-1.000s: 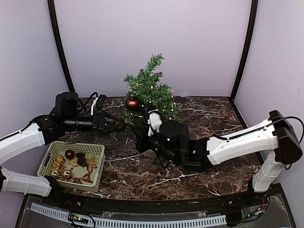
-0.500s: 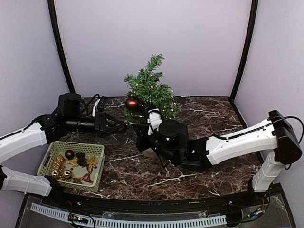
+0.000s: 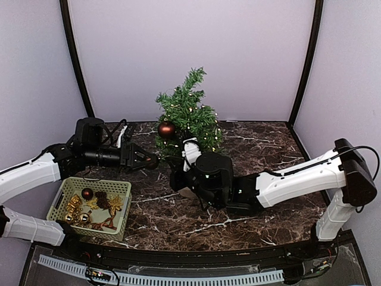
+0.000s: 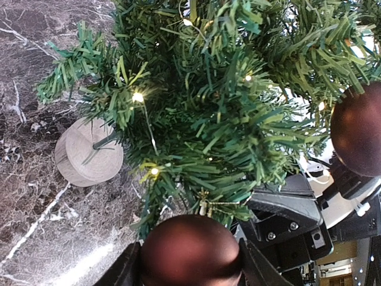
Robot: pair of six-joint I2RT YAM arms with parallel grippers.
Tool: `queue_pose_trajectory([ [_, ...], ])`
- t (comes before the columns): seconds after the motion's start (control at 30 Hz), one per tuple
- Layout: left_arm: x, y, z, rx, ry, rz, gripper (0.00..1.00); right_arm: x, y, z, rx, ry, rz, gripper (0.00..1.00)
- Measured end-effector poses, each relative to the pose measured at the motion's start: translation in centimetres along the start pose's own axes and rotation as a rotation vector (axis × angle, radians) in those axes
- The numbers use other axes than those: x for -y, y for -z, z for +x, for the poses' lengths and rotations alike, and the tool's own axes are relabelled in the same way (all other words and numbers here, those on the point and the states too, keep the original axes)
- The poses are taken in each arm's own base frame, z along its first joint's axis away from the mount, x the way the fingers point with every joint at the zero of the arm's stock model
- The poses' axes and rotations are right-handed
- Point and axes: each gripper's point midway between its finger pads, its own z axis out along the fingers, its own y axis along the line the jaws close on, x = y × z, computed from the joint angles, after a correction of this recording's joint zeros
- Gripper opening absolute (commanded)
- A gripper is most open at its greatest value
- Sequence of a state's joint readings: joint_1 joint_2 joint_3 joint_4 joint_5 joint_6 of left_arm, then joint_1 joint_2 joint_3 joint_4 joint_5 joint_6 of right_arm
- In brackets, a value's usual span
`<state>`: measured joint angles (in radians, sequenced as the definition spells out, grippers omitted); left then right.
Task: Decorate the small christmas tree
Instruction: Wrap the ornament ball around the branch.
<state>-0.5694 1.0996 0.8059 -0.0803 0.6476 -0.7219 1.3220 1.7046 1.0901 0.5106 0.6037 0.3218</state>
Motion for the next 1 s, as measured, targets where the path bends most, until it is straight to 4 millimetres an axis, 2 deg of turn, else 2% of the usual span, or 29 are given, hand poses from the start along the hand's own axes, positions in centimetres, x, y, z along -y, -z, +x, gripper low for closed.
queue_pose_trajectory([
  [0.17,-0.11,-0.15,-0.21,-0.001,-0.010,-0.009,0.47,-0.44,-0.18,0.22,-0.006,0.017,0.004,0.00],
  [0.8,-0.50,-0.82,-0.54,-0.011,-0.024,-0.018,0.47,0.46,-0.15,0.39,-0.007,0.034,0.066,0.00],
  [1.0,-0.45,-0.83,-0.57,-0.011,-0.028,-0.016,0.49,0.43,-0.15,0.34,-0.005,0.033,0.065,0.07],
])
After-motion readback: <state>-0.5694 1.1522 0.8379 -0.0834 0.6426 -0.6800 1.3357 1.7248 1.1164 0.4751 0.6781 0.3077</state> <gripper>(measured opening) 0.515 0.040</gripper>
